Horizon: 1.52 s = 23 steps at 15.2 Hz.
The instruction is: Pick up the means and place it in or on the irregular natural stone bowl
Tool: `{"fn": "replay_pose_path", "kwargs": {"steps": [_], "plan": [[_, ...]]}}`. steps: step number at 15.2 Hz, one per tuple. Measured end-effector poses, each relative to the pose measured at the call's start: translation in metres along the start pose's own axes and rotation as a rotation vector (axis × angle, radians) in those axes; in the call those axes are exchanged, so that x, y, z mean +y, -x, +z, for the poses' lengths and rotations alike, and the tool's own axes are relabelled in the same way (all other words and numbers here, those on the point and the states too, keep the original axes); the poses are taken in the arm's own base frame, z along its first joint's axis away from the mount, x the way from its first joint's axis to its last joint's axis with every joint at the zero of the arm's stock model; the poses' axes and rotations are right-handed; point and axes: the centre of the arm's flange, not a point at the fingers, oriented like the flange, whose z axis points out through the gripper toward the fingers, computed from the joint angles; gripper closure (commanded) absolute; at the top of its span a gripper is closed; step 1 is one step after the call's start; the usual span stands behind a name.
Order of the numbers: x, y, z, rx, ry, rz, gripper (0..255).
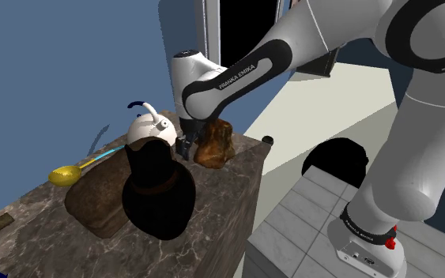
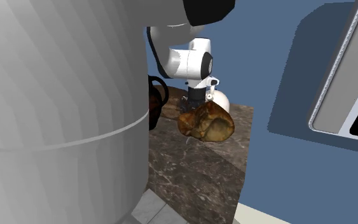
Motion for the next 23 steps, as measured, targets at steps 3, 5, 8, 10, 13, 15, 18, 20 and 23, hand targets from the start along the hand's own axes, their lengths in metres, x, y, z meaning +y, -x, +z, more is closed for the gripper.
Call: {"fn": "replay_pose_path", "kwargs": {"steps": [3,5,8,10,13,15,18,20,23], "plan": [[0.001,-0.005,0.006,0.005,-0.002,-0.003,0],[0.003,-0.001,0.009,0.003,0.000,0.004,0],[0.008,-0.001,0.011,-0.008,0.001,0.005,255],[0.008,0.000,0.011,0.000,0.004,0.007,255],[0.004,0.004,0.017,-0.037,0.009,0.012,255],[0.005,0.007,0.022,-0.076,0.013,0.012,255],[0.006,0.008,0.023,-0.085,0.012,0.009,255],[0.009,0.009,0.018,-0.091,0.012,0.010,255],[0.010,0.009,0.005,-0.092,0.013,0.011,255]]}}
